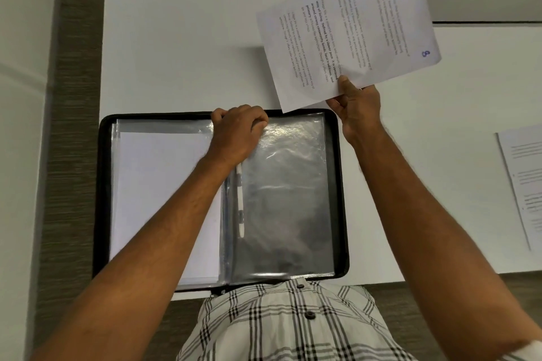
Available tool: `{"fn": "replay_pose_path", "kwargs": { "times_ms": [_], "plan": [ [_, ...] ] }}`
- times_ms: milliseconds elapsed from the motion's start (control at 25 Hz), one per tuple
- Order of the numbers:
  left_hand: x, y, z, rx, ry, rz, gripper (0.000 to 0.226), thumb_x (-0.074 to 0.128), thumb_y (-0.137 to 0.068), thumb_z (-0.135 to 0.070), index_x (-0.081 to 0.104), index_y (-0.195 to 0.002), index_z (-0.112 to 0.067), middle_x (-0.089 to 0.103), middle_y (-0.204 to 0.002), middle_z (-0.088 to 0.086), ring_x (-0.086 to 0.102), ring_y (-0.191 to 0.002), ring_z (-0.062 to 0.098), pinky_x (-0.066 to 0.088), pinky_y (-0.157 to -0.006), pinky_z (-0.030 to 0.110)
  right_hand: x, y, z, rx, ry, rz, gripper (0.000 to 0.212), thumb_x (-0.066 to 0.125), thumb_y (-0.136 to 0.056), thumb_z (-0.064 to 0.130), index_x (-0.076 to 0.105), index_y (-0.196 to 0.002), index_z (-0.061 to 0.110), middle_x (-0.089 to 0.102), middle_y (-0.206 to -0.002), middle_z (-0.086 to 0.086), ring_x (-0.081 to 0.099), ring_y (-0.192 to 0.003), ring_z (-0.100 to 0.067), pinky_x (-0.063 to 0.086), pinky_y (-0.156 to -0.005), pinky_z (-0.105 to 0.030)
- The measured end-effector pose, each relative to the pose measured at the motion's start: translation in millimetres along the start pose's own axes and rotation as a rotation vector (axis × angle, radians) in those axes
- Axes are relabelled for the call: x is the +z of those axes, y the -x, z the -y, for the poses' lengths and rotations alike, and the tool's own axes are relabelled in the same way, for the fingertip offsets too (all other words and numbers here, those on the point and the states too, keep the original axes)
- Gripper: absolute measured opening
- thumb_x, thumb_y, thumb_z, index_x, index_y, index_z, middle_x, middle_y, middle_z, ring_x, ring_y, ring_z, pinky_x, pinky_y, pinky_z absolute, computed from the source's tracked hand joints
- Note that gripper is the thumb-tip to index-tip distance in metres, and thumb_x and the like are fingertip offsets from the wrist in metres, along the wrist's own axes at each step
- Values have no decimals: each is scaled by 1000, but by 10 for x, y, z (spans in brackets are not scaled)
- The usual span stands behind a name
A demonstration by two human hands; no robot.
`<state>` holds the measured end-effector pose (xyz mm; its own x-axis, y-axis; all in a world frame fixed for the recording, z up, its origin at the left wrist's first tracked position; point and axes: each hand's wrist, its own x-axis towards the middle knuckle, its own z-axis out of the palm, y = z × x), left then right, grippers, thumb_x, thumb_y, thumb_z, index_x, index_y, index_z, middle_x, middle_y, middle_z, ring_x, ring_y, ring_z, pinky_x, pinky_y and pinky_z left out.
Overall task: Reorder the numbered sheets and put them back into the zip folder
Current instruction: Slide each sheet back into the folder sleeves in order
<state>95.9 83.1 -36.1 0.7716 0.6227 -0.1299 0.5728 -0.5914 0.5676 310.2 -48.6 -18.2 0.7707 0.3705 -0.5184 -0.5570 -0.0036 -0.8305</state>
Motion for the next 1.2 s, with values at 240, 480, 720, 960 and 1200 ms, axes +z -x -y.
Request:
{"fn": "replay_pose_path", "kwargs": {
  "times_ms": [240,480,720,960,1200],
  "plan": [
    [18,33,-6,4,4,-48,14,58,-100,-30,71,-96,-31,71,-95,-15,53,-89,3,17,-89,33,107,-10,-33,-16,141,107,45,67,-100,7,54,-144,8,74,-127,-11,75,-111,-26,64,-88,-44],
    [14,6,-17,-5,-48,-61,14,59,-100,-32,72,-96,-30,69,-94,-13,56,-91,10,18,-88,34,62,7,-32,-56,276,202,49,68,-101,13,50,-146,7,70,-133,-11,74,-114,-26,64,-89,-46],
    [14,-15,0,1,-56,-58,11,61,-99,-32,71,-96,-31,67,-98,-12,56,-95,12,21,-87,35,43,12,22,-51,414,321,45,67,-102,15,52,-144,9,72,-131,-7,75,-110,-25,64,-81,-37],
    [31,-28,4,6,-53,-65,10,62,-98,-33,71,-96,-30,67,-99,-10,56,-95,15,22,-89,36,-75,-70,40,10,605,458,44,65,-103,13,54,-145,6,71,-132,-6,75,-110,-22,65,-85,-40],
    [-7,-45,67,-6,-143,-73,8,64,-97,-36,71,-97,-30,68,-101,-9,57,-102,18,22,-96,41,-191,-192,140,35,659,518,40,66,-103,16,59,-141,8,75,-127,-4,75,-111,-22,64,-86,-37]
  ]
}}
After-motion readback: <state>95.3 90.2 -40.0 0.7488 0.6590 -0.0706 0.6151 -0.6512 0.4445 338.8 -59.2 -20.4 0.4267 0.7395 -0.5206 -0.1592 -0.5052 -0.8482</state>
